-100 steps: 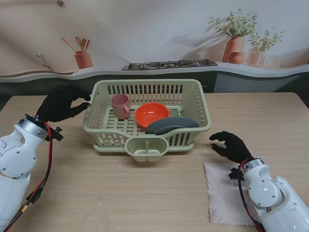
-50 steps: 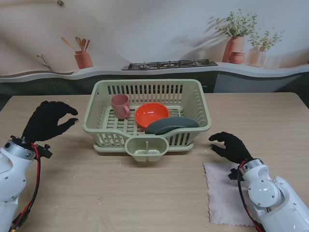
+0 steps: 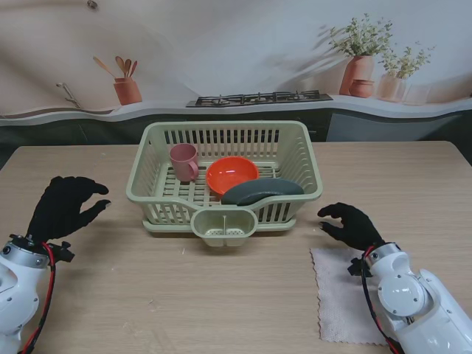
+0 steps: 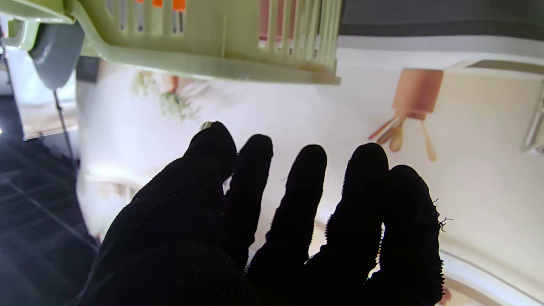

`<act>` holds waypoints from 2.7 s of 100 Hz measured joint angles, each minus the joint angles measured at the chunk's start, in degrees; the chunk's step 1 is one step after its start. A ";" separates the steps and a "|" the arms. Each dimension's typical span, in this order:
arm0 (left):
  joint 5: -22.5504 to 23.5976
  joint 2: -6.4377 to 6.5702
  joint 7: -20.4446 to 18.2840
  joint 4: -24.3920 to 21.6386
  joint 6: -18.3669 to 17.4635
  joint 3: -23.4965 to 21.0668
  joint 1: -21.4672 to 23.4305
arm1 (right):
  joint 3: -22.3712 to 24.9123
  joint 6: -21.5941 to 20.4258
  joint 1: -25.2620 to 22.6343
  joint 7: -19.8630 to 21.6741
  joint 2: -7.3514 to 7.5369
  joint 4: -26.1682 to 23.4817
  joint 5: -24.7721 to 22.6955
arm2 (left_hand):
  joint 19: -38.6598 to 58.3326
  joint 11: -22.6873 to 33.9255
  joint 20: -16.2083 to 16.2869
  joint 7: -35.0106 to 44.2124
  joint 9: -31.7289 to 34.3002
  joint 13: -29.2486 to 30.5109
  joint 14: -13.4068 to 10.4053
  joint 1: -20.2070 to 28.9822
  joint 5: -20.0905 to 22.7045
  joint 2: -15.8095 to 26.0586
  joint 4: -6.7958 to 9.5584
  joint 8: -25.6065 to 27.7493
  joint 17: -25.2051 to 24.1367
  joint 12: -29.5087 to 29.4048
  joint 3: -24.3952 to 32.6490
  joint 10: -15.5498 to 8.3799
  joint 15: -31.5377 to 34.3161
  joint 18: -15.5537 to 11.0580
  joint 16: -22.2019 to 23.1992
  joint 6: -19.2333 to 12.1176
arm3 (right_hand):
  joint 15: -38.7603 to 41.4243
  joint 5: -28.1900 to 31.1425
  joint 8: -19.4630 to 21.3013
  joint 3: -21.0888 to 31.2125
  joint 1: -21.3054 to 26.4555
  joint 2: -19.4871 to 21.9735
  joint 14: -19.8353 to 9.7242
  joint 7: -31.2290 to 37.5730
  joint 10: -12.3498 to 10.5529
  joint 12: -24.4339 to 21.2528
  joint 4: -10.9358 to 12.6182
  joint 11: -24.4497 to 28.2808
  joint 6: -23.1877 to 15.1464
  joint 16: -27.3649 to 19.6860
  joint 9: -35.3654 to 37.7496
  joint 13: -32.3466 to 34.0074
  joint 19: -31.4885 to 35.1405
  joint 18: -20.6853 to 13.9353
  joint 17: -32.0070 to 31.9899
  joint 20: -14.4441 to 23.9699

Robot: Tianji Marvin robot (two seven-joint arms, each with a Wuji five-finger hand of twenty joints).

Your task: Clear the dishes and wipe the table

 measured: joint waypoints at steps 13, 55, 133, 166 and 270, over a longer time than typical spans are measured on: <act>0.20 -0.05 0.53 0.37 0.92 -0.10 1.53 | -0.03 0.16 -0.05 0.10 0.02 -0.08 -0.10 | 0.00 -0.80 0.00 -2.82 -0.07 -0.78 0.05 -0.13 1.34 0.00 0.00 0.55 -0.72 0.00 0.18 0.01 -0.95 0.01 0.00 0.51 | 0.00 0.00 0.00 0.00 0.00 0.00 0.00 0.00 0.00 0.00 0.00 0.00 0.00 0.00 0.00 0.00 0.00 0.00 0.00 0.00; -6.92 -0.59 -5.86 0.42 3.12 -0.02 5.47 | -0.01 0.50 -0.27 1.00 0.16 -0.49 -0.32 | -2.27 -3.58 -0.63 -15.11 -1.86 -3.57 0.74 -10.29 4.68 0.00 -0.08 1.32 -3.69 -0.02 8.38 0.07 -4.30 0.33 -0.70 1.98 | 0.00 0.00 0.00 0.00 0.00 0.00 0.00 0.00 0.00 0.00 0.00 0.00 0.00 0.00 0.00 0.00 0.00 0.00 0.00 0.00; -15.97 -1.15 -13.19 -1.51 5.13 0.00 10.08 | 3.43 -3.14 -1.51 5.73 1.44 -1.11 -6.95 | -2.23 -4.91 -1.00 -23.34 -2.59 -5.09 0.97 -17.96 7.14 0.08 0.05 4.12 -5.42 -0.10 11.03 0.10 -4.99 0.33 -0.85 2.73 | 0.00 0.00 0.10 4.65 -1.52 -6.69 0.00 0.11 0.00 0.00 0.00 0.00 0.00 0.00 0.66 0.00 0.00 0.57 0.49 0.00; -16.45 -1.22 -12.84 -1.57 5.06 0.20 10.33 | 6.96 -8.45 -2.76 9.08 2.96 -1.31 -14.07 | -2.21 -4.91 -1.00 -23.69 -2.59 -5.09 1.00 -17.96 7.14 0.13 0.05 4.12 -5.41 -0.10 10.34 0.13 -4.99 0.34 -0.85 2.74 | -1.06 -0.65 0.10 4.65 -3.67 -10.15 0.00 0.35 -0.20 -0.02 0.00 -0.13 -0.05 0.00 0.64 -0.77 -0.19 0.03 -2.69 -0.24; -16.47 -1.26 -13.17 -2.50 5.46 0.34 11.53 | 11.13 -16.31 -9.88 22.29 6.31 -6.77 -18.07 | -2.21 -4.90 -1.00 -23.69 -2.58 -5.09 1.02 -17.96 7.14 1.51 0.05 4.12 -5.67 -0.12 9.48 0.14 -4.99 0.34 -0.85 2.73 | -4.70 -11.09 1.16 -8.55 -7.18 -9.96 -2.35 0.02 -2.44 -0.51 1.31 -2.83 -3.01 -0.07 -10.25 -10.66 -9.21 1.19 -8.73 1.52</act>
